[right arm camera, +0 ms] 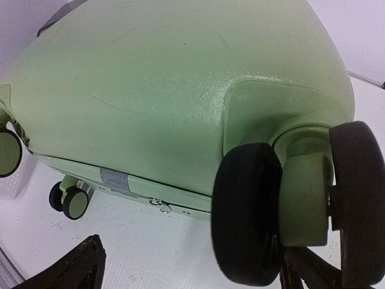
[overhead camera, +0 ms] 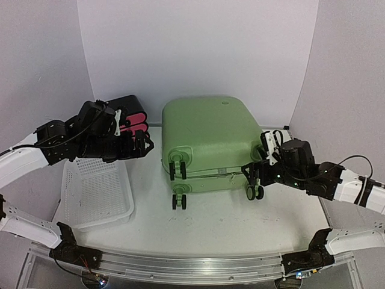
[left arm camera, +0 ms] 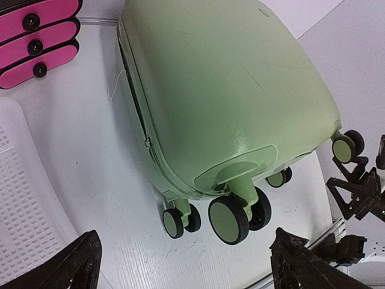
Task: Open, take out, and arrange the luggage
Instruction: Hold the wheels of the luggage.
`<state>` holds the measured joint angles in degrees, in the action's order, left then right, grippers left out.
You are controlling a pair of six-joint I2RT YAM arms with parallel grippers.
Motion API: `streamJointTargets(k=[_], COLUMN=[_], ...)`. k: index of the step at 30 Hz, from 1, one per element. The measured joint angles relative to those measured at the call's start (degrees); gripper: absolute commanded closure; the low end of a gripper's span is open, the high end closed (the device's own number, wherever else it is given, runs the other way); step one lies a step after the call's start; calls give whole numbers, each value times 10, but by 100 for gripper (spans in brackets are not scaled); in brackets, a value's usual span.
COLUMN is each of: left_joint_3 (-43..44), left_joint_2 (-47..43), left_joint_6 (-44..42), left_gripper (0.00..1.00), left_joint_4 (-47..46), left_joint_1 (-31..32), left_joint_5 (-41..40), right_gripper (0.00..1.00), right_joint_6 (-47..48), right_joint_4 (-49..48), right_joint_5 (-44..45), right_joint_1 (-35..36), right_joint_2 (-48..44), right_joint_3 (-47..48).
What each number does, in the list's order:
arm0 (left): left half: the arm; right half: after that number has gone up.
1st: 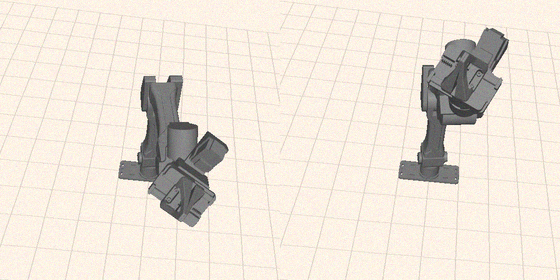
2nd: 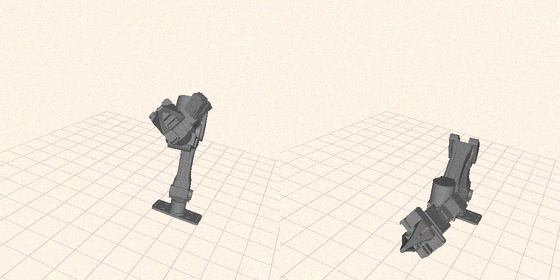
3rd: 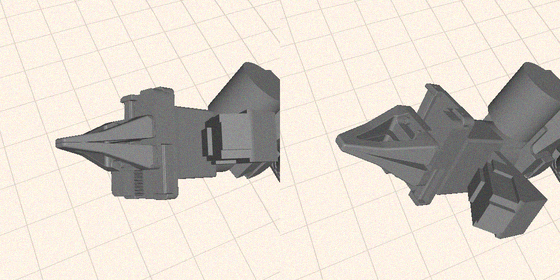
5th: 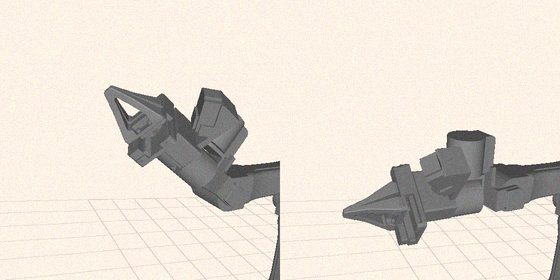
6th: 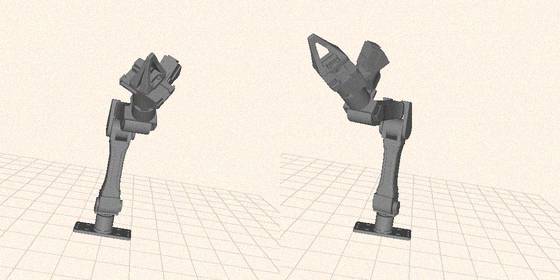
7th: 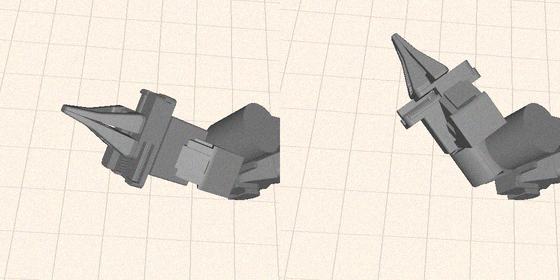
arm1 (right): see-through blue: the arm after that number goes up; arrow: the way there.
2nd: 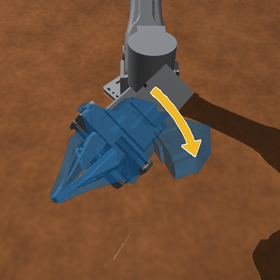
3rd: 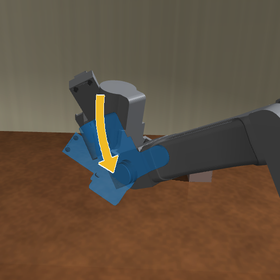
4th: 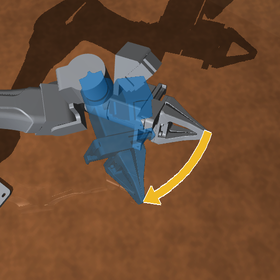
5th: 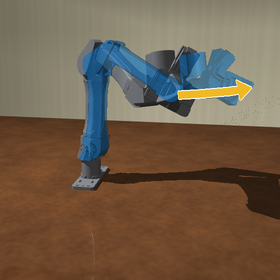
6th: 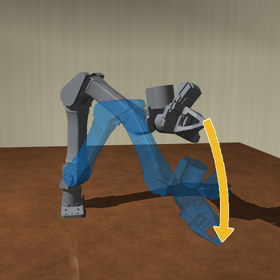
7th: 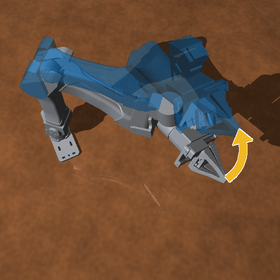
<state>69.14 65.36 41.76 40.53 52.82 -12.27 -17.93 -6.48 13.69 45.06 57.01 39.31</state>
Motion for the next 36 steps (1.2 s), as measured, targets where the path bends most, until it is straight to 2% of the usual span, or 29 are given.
streamJointTargets(k=[7,16,22,26,32,36], left_joint_3=[0,1,6,7,11,11], left_joint_2=[3,3,17,25,47,63], left_joint_6=[-25,-45,-59,-62,-58,-55], left_gripper=[1,1,1,1,1,1], left_joint_4=[3,5,5,5,5,5], left_joint_1=[0,0,0,0,5,30], left_joint_5=[1,-5,11,20,37,30], right_gripper=[2,2,2,2,2,2], right_joint_6=[9,21,20,28,43,46], right_joint_4=[16,-62,-68,-63,9,45], right_joint_5=[22,-66,-93,-63,11,37], right_joint_1=[-2,-5,-5,-5,-7,-24], right_joint_2=[-1,7,13,13,73,88], right_joint_3=[57,119,136,163,270,270])
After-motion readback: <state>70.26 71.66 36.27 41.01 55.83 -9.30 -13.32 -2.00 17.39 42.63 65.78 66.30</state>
